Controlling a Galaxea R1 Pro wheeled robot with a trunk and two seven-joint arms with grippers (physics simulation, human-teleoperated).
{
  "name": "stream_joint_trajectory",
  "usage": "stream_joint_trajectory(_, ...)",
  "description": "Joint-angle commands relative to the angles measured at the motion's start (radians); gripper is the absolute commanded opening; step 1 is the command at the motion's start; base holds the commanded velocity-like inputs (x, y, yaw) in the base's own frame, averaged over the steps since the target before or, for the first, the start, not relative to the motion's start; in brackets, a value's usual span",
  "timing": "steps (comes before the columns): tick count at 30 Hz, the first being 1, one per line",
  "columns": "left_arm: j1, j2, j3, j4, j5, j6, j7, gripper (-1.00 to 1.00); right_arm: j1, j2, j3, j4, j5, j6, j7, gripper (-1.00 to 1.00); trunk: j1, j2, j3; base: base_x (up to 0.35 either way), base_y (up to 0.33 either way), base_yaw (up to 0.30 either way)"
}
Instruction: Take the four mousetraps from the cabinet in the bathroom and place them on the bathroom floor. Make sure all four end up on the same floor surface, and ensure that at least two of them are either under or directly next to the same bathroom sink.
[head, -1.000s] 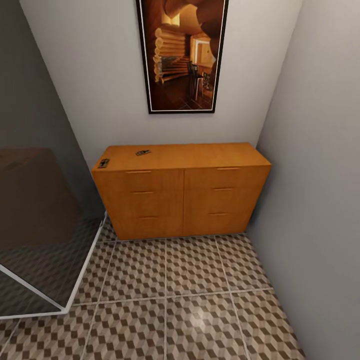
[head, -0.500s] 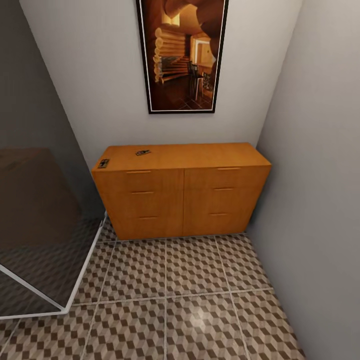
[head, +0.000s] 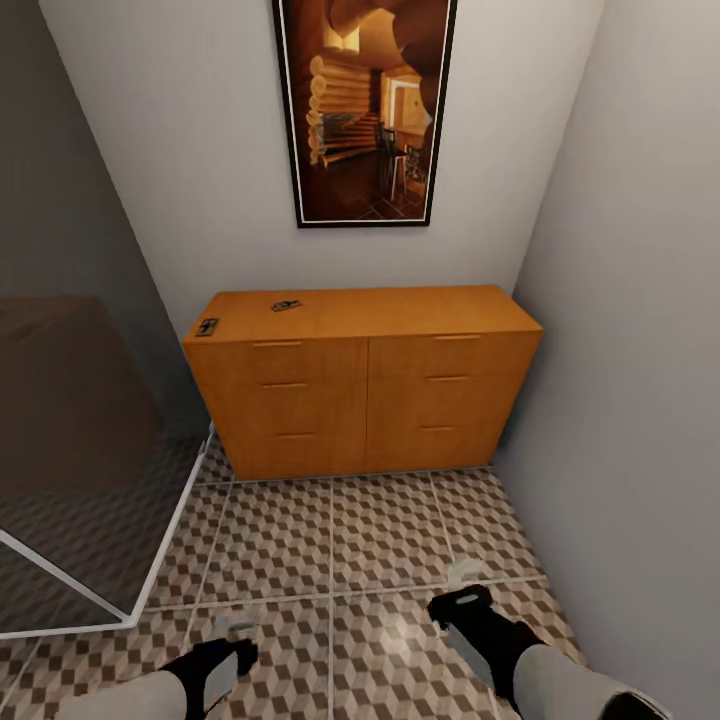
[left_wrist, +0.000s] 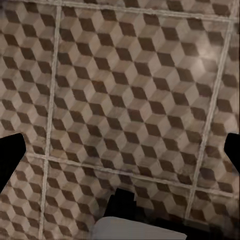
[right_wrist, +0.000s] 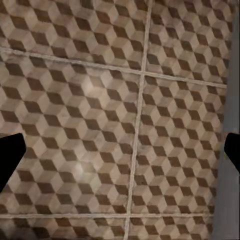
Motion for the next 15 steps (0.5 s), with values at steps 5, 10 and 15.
stream_joint_trajectory(5,-0.182,-0.005,-0.005,0.0,0.008,0.173,0.001,1.0,-0.026,-0.005,-0.002,-0.216,-0.009,0.193,-0.017,1.0,0.0,-0.001,-0.001,0.0,0.0,0.0)
stream_joint_trajectory(10,-0.419,-0.037,-0.002,-0.002,0.01,0.306,0.0,1.0,-0.069,-0.037,-0.214,-0.711,-0.004,0.542,-0.021,1.0,0.0,-0.001,-0.001,0.0,0.0,0.0)
stream_joint_trajectory(15,-0.553,-0.055,0.001,-0.003,0.012,0.395,0.0,1.0,-0.094,-0.047,-0.381,-1.007,0.003,0.743,-0.024,1.0,0.0,-0.001,-0.001,0.0,0.0,0.0)
